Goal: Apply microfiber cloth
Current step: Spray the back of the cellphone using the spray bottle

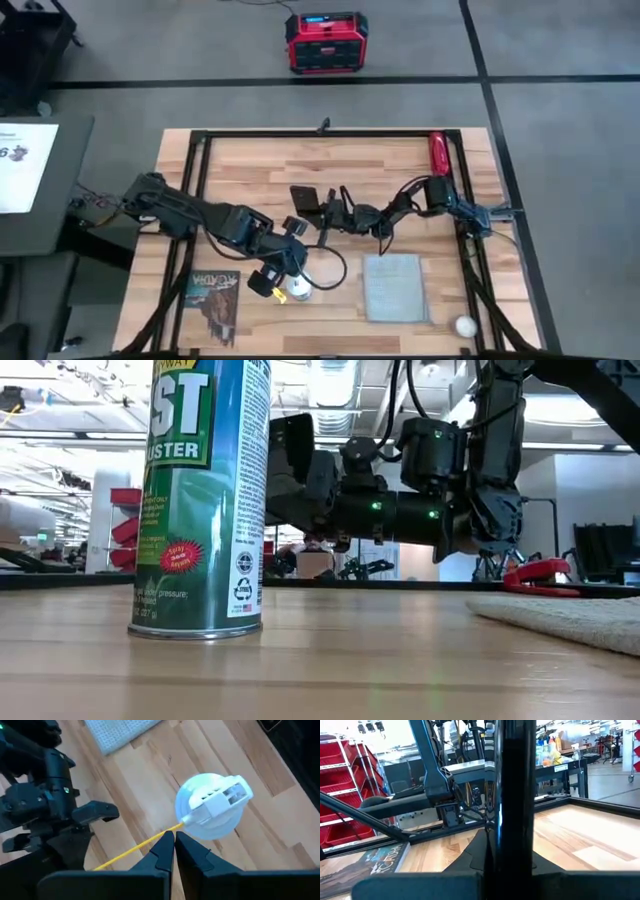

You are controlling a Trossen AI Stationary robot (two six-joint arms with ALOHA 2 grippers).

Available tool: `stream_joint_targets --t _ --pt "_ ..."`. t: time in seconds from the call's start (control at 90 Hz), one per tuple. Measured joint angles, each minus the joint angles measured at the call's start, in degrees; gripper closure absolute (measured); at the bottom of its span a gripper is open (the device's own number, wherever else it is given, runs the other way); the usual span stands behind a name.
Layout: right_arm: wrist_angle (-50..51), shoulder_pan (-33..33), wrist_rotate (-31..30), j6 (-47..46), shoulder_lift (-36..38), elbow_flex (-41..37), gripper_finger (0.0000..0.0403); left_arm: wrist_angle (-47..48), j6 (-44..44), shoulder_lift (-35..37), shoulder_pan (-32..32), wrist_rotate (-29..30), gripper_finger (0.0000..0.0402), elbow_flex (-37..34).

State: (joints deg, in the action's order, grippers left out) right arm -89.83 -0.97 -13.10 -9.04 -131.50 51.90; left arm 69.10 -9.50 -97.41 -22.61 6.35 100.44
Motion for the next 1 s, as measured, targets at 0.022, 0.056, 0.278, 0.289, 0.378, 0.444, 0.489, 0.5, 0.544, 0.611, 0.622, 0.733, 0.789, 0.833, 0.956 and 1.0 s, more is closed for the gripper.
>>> stream_joint_targets --t 0.022,0.056,0.278,0.289,0.378,0.444,0.489,0.5,0.544,0.611,0.622,0.733,0.789,0.833,0.956,1.0 --pt "0.01 0.00 -0.01 0.00 0.00 0.00 0.0391 -0.05 0.04 0.00 0.00 0.00 0.0402 0.00" --pt "-0.03 0.00 -0.01 -0.02 0.00 0.00 0.0391 -0.09 0.09 0.00 0.00 0.00 0.0402 0.00" --pt "-0.07 0.25 -0.05 -0.11 0.00 0.00 0.0391 -0.64 0.30 0.06 -0.02 -0.28 0.0402 0.00" --pt "-0.06 0.26 -0.06 -0.10 0.00 0.00 0.0391 -0.66 0.31 0.07 -0.03 -0.37 0.0402 0.00" --pt "-0.06 0.42 -0.10 -0.10 0.00 0.00 0.0391 -0.68 0.62 0.07 -0.09 -0.75 0.0402 0.00" --pt "-0.07 0.68 -0.13 -0.28 0.00 0.00 0.0391 -0.78 1.16 0.07 -0.09 -0.85 0.0402 0.00" --pt "-0.06 0.76 -0.17 -0.61 0.00 0.00 0.0391 -1.25 1.36 0.07 -0.23 -0.90 0.0402 0.00" --pt "-0.06 0.76 -0.19 -0.72 0.00 0.00 0.0391 -1.42 1.42 0.07 -0.28 -0.92 0.0402 0.00" --pt "-0.08 0.83 -0.26 -0.90 0.00 0.00 0.0391 -2.00 1.34 0.07 -0.56 -0.90 0.0402 0.00" --pt "-0.08 0.83 -0.26 -0.90 0.00 0.00 0.0391 -2.68 1.11 0.07 -0.99 -0.94 0.0402 0.00" --pt "-0.08 0.83 -0.26 -0.90 0.00 0.00 0.0391 -2.71 1.11 0.07 -1.02 -0.94 0.0402 0.00" --pt "-0.08 0.83 -0.26 -0.90 0.00 0.00 0.0391 -2.63 1.62 0.07 -1.15 -1.14 0.0402 0.00" --pt "-0.08 0.83 -0.26 -0.90 0.00 0.00 0.0391 -2.64 1.88 -0.03 -1.11 -1.11 0.0402 0.00" --pt "-0.08 0.83 -0.26 -0.90 0.00 0.00 0.0391 -2.61 1.91 -0.07 -1.09 -1.07 0.0402 0.00" --pt "-0.08 0.83 -0.26 -0.90 0.00 0.00 0.0391 -2.63 1.84 -0.09 -1.21 -1.07 0.0402 0.00" --pt "-0.08 0.83 -0.26 -0.90 0.00 0.00 0.0391 -2.64 1.84 -0.09 -1.22 -1.07 0.0402 0.00"
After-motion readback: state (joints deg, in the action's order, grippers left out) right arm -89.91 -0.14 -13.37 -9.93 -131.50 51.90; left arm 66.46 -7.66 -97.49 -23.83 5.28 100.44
